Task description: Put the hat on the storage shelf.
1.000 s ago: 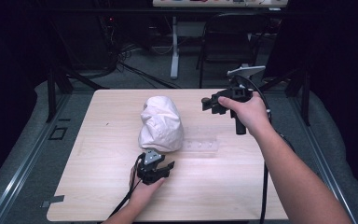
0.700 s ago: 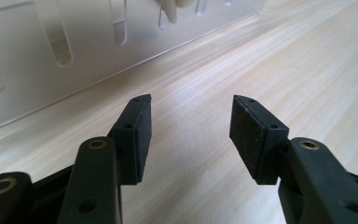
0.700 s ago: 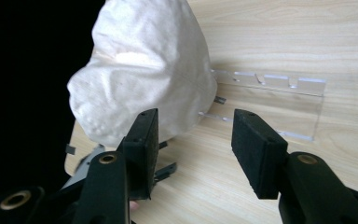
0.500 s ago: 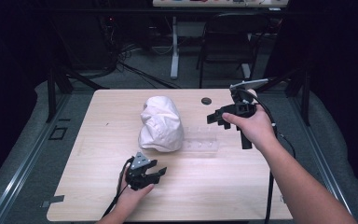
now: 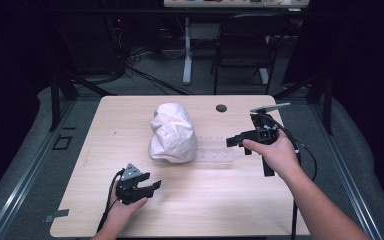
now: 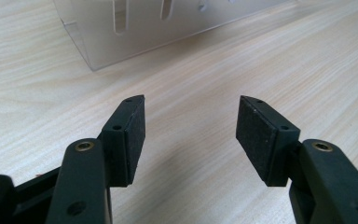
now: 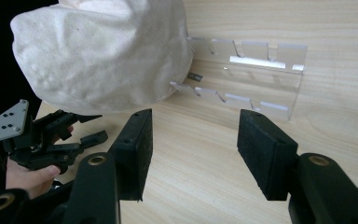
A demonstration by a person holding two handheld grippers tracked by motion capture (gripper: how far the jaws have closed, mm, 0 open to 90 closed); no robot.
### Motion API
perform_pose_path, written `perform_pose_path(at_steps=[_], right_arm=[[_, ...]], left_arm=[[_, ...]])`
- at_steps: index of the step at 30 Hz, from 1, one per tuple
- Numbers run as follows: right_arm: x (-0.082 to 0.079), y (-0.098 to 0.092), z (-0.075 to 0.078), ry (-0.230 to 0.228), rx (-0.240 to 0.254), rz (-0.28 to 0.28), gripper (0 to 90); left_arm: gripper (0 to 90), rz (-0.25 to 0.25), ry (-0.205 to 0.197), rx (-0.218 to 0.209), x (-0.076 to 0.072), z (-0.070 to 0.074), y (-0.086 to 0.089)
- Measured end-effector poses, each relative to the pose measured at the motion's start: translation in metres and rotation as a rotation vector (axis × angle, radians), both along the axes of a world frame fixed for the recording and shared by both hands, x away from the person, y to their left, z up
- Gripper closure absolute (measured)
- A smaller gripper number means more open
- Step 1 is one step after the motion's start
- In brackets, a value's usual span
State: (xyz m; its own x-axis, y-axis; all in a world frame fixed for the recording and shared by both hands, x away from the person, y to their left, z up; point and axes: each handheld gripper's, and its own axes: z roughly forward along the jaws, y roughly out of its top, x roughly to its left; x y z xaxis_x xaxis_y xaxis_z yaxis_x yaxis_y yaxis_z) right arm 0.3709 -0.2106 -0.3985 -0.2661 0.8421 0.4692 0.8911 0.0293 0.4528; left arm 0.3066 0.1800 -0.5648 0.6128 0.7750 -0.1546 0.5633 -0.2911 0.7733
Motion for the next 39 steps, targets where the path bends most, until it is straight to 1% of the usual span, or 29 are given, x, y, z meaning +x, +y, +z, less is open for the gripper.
perform_pose_path(at_steps=[2,4,5,6,8,10,11,12,13,15,16,17,18,19,20,21,23,25,26,28,30,32,33,34,35,37,39], right_arm=[[-0.001,-0.001,-0.002,-0.004,0.001,0.001,45.6],[-0.006,-0.008,-0.013,-0.011,-0.004,-0.007,45.0],[-0.006,-0.008,-0.013,-0.011,-0.004,-0.007,45.0],[-0.011,-0.012,-0.023,-0.01,-0.001,-0.01,45.1],[-0.014,-0.015,-0.03,-0.007,-0.009,-0.007,45.1],[-0.019,-0.016,-0.038,-0.012,-0.017,-0.014,45.3],[-0.019,-0.016,-0.038,-0.012,-0.017,-0.014,45.3],[-0.022,-0.017,-0.042,-0.023,-0.02,-0.012,45.3],[-0.025,-0.018,-0.046,-0.045,-0.028,-0.016,45.4],[-0.031,-0.018,-0.053,-0.068,-0.046,-0.02,45.6],[-0.037,-0.018,-0.062,-0.078,-0.063,-0.019,45.6],[-0.038,-0.018,-0.065,-0.08,-0.071,-0.017,45.6],[-0.038,-0.018,-0.065,-0.08,-0.071,-0.017,45.6],[-0.041,-0.019,-0.068,-0.084,-0.083,-0.012,45.6],[-0.046,-0.019,-0.078,-0.104,-0.107,-0.021,45.8],[-0.046,-0.019,-0.078,-0.104,-0.107,-0.021,45.8],[-0.052,-0.021,-0.088,-0.12,-0.095,-0.022,46.0],[-0.056,-0.023,-0.096,-0.112,-0.077,-0.019,46.2],[-0.056,-0.023,-0.096,-0.112,-0.077,-0.019,46.2],[-0.059,-0.024,-0.106,-0.101,-0.073,-0.019,46.5],[-0.063,-0.023,-0.116,-0.116,-0.096,-0.007,46.7],[-0.064,-0.023,-0.118,-0.117,-0.101,-0.003,46.7],[-0.065,-0.023,-0.122,-0.123,-0.096,-0.003,47.1],[-0.068,-0.023,-0.128,-0.139,-0.087,-0.003,47.3],[-0.068,-0.023,-0.128,-0.139,-0.087,-0.003,47.3],[-0.072,-0.022,-0.134,-0.167,-0.084,-0.006,47.9],[-0.076,-0.021,-0.142,-0.202,-0.1,-0.015,48.1]], left_arm=[[43.0,0.003,-0.002,-0.001,0.0,-0.001,0.0],[43.0,0.007,-0.009,0.016,0.0,-0.002,0.0],[43.0,0.007,-0.009,0.016,0.0,-0.002,0.0],[43.0,0.012,-0.014,0.018,0.001,-0.002,-0.001],[43.0,0.017,-0.017,0.023,0.001,-0.003,-0.001],[43.0,0.016,-0.012,0.015,0.002,-0.004,-0.001],[43.0,0.016,-0.012,0.015,0.002,-0.004,-0.001],[43.0,0.02,-0.008,0.011,0.003,-0.004,-0.001],[43.0,0.02,-0.006,0.012,0.003,-0.004,0.0],[43.1,0.016,0.002,0.001,0.003,-0.005,-0.001],[43.0,0.016,-0.006,-0.001,0.003,-0.005,-0.002],[43.0,0.017,-0.005,-0.003,0.002,-0.005,-0.002],[43.0,0.017,-0.005,-0.003,0.002,-0.005,-0.002],[43.0,0.013,-0.008,-0.002,0.002,-0.005,-0.003],[43.1,0.015,-0.013,0.004,0.002,-0.005,-0.003],[43.0,0.015,-0.013,0.004,0.002,-0.005,-0.003],[43.1,0.011,-0.016,0.0,0.002,-0.005,-0.004],[43.1,0.01,-0.017,0.003,0.002,-0.005,-0.004],[43.1,0.01,-0.017,0.003,0.002,-0.005,-0.004],[43.1,0.008,-0.015,0.008,0.002,-0.005,-0.004],[43.1,0.006,-0.018,0.01,0.002,-0.005,-0.004],[43.1,0.008,-0.02,0.006,0.002,-0.006,-0.004],[43.1,0.008,-0.02,0.007,0.003,-0.006,-0.004],[43.2,0.01,-0.021,0.007,0.003,-0.006,-0.004],[43.2,0.011,-0.019,0.004,0.003,-0.006,-0.005],[43.2,0.005,-0.021,0.012,0.003,-0.006,-0.005],[43.4,0.007,-0.027,0.016,0.003,-0.006,-0.006]])
